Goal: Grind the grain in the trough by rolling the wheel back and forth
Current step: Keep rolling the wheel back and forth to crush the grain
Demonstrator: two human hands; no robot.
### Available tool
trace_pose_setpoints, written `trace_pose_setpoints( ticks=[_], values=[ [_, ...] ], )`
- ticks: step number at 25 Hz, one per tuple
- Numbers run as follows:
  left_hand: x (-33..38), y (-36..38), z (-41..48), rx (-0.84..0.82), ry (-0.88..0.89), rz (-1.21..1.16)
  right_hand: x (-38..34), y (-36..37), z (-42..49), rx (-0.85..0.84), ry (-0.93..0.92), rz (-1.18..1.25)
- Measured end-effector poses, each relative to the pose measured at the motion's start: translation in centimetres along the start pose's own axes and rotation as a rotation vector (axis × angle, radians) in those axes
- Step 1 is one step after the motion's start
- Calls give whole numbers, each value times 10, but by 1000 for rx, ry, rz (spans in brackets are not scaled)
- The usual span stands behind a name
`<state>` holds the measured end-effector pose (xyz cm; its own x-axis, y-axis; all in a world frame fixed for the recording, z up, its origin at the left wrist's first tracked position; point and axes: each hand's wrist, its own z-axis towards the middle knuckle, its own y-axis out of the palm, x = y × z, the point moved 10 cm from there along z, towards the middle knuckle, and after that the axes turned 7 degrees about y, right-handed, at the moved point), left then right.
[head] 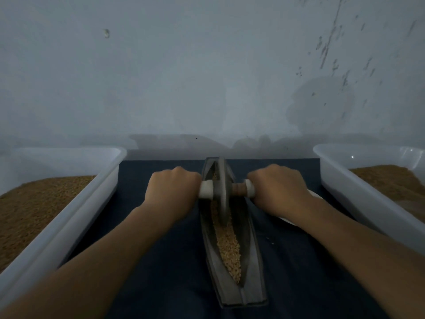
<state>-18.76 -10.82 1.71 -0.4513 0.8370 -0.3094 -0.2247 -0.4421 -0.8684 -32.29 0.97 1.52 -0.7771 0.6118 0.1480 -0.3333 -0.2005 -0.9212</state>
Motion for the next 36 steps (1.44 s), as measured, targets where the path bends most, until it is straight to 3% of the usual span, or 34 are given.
trace_pose_setpoints(
  ticks=[4, 7, 17, 26, 32, 36],
  values=[
    [15, -15, -57, -48, 36, -9, -2, -29, -62, 76, -83, -48],
    [18, -21, -62, -29, 47, -5, 1, -27, -68, 10, -72, -58],
    [-12, 9, 28, -39, -44, 15, -2, 5, 37, 73, 37, -27],
    [23, -21, -57, -81, 73, 9, -1, -38, -71, 141, -120, -60],
    [1, 4, 6, -48, -9, 31, 4, 1, 3, 69, 39, 17],
    [-12, 9, 27, -46, -66, -6, -1, 1, 36, 88, 36, 0]
  ],
)
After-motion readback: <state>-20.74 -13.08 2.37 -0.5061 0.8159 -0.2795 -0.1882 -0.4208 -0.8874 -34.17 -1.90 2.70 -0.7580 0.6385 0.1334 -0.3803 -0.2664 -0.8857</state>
